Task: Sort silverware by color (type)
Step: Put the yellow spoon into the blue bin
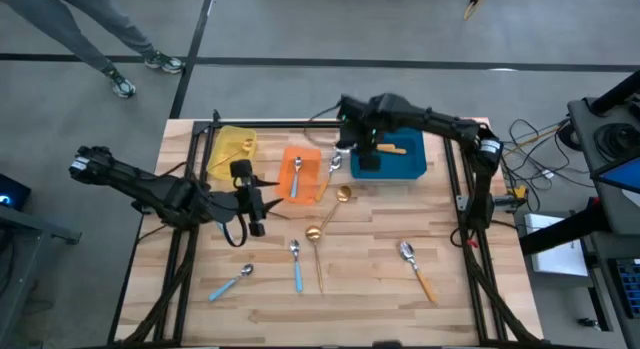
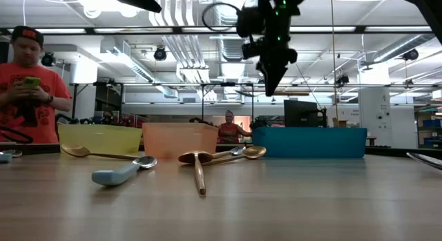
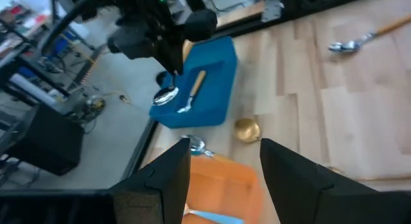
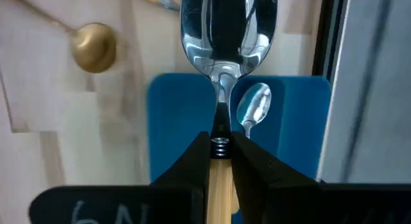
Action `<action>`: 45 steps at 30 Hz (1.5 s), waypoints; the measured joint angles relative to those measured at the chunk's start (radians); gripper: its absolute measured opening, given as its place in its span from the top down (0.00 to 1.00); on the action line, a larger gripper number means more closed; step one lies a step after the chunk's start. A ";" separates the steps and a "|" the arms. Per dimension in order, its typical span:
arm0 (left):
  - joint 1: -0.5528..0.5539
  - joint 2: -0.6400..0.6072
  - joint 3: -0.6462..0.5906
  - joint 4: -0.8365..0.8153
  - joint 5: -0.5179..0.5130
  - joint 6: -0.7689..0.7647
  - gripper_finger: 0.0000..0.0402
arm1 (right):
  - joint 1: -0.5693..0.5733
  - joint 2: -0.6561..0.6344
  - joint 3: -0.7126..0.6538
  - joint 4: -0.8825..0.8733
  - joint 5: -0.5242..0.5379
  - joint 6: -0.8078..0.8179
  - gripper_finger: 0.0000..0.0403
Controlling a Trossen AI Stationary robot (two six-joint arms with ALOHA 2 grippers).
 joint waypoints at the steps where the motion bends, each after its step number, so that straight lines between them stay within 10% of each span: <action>1: 0.000 -0.008 0.000 -0.001 -0.008 0.000 0.58 | -0.029 0.000 -0.009 0.010 -0.027 -0.011 0.92; 21: 0.000 -0.136 0.000 -0.056 -0.031 -0.001 0.58 | -0.280 -0.005 -0.251 0.227 -0.072 -0.232 0.92; 45: 0.000 -0.134 0.000 -0.059 -0.091 0.026 0.58 | -0.303 -0.005 -0.413 0.397 -0.056 -0.250 0.92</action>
